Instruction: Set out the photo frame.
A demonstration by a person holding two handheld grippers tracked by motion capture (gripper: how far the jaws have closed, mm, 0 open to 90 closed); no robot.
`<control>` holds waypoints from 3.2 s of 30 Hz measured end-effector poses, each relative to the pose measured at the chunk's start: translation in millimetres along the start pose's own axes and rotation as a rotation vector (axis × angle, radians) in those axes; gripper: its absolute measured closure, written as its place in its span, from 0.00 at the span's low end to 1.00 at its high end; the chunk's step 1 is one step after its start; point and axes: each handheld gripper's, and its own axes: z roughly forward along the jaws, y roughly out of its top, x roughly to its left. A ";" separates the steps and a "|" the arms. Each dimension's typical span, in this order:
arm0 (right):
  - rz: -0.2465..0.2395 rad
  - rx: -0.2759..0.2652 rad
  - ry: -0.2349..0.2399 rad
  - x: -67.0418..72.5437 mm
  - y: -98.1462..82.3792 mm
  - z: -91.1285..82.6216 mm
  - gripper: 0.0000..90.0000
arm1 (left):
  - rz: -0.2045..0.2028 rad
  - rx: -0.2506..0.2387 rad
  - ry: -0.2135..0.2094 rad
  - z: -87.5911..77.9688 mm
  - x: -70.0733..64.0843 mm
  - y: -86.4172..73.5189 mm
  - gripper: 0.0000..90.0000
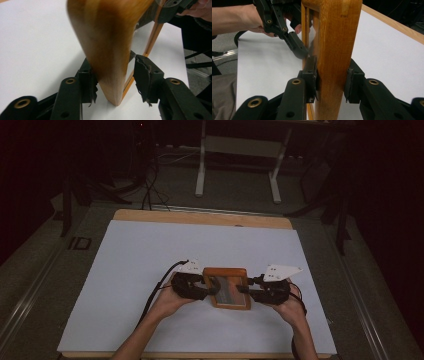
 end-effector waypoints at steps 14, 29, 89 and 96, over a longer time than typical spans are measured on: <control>0.017 -0.027 0.013 0.2 1.5 1.2 0.73 | -0.020 -0.032 0.002 -15.5 -2.0 0.3 0.67; 0.103 -0.068 0.043 15.1 19.4 48.7 0.69 | -0.139 -0.081 0.073 -66.2 4.9 -25.9 0.66; 0.244 -0.061 -0.023 -3.3 -1.1 71.9 0.40 | -0.242 -0.101 0.187 -62.4 15.0 -36.3 0.45; 0.241 -0.072 -0.042 -5.1 1.7 58.1 0.38 | -0.265 -0.139 0.213 -76.7 16.6 -38.5 0.43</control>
